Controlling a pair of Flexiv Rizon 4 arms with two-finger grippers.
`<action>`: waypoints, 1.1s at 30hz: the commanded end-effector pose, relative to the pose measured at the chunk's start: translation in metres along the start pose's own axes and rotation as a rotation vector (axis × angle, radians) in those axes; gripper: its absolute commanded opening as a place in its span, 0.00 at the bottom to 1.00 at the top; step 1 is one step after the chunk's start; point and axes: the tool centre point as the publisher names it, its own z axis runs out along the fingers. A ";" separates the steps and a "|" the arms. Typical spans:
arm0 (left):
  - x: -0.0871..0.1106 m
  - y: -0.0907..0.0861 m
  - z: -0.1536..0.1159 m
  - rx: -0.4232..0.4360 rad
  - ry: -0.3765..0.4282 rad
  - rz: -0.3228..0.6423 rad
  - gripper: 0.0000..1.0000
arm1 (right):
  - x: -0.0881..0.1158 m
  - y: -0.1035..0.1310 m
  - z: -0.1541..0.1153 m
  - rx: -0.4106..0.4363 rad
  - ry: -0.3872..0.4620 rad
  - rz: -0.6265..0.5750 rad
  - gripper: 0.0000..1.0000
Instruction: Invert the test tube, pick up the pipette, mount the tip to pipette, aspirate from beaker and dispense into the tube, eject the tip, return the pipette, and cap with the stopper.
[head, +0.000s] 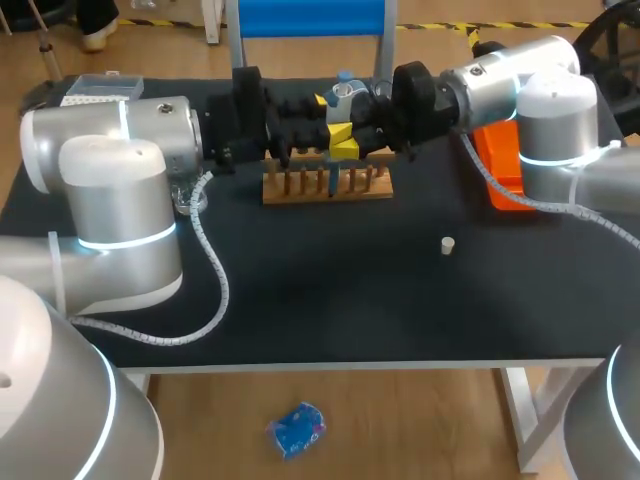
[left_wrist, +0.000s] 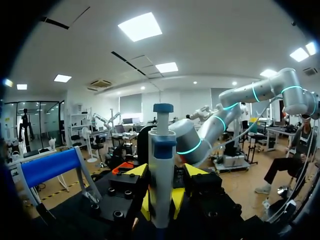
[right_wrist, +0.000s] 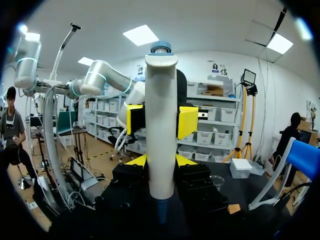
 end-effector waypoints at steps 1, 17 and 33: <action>0.000 0.001 0.001 0.000 0.015 0.002 0.27 | -0.002 0.000 -0.001 -0.001 0.000 0.002 0.00; 0.001 0.000 0.003 0.009 0.038 0.005 0.00 | -0.004 0.002 -0.001 -0.003 -0.003 0.008 0.45; -0.020 -0.012 -0.022 0.038 -0.066 0.021 0.00 | 0.009 0.009 -0.048 0.046 -0.299 0.005 1.00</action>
